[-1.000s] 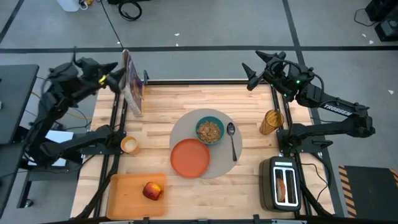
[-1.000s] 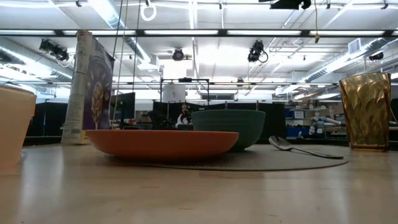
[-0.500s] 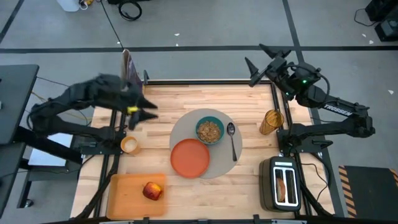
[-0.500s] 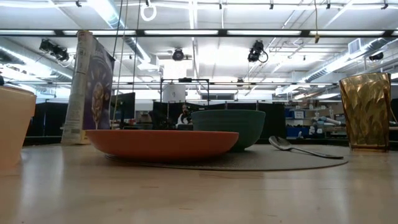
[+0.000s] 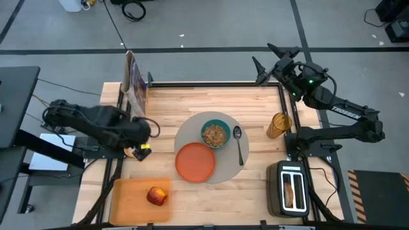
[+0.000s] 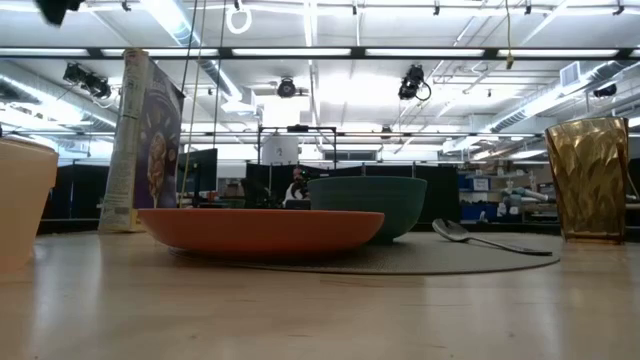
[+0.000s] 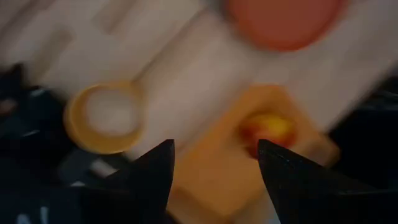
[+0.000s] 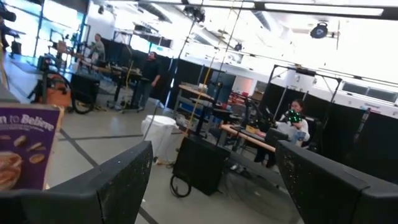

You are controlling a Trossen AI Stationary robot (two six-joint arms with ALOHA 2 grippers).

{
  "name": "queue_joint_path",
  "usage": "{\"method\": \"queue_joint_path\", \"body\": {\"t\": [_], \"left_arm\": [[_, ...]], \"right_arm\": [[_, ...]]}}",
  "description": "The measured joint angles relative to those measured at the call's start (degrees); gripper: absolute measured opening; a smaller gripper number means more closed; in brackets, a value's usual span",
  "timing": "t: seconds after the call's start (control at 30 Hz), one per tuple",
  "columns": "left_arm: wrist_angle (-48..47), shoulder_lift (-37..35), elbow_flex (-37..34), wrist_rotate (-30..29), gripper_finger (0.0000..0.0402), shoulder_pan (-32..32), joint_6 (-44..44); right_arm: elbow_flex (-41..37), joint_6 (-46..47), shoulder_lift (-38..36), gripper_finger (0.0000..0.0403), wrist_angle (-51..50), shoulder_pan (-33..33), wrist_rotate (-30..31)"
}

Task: Arrange a breakfast setting
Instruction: Put the yellow cup of milk on the placemat on top of the bowl

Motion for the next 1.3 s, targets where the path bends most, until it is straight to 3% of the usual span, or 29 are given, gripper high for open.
{"method": "queue_joint_path", "body": {"t": [0.23, 0.47, 1.0, 1.1, 1.3], "left_arm": [[-1.0, 3.6, -9.7, -1.9, 0.0213, -0.8, -3.9], [9.2, 2.8, -23.4, 1.6, 0.0178, 1.3, -3.8], [13.7, 3.0, -31.5, 0.2, 0.0164, 1.3, -1.1], [13.9, 3.0, -32.2, 0.1, 0.0139, 1.3, -0.7], [16.5, 3.0, -32.2, -0.1, 0.0059, 1.2, 0.4]], "right_arm": [[0.0, 0.0, 2.5, 0.0347, 0.0, -0.6, -1.3], [0.0, 0.0, 5.3, 0.0347, -0.3, -0.6, -1.5], [0.0, 0.3, 6.7, 0.0347, -0.1, -0.6, -1.3], [0.0, 1.2, 6.7, 0.0347, 0.1, -0.5, -1.5], [0.0, 8.7, 6.7, 0.0347, -0.9, -0.2, -7.6]]}}
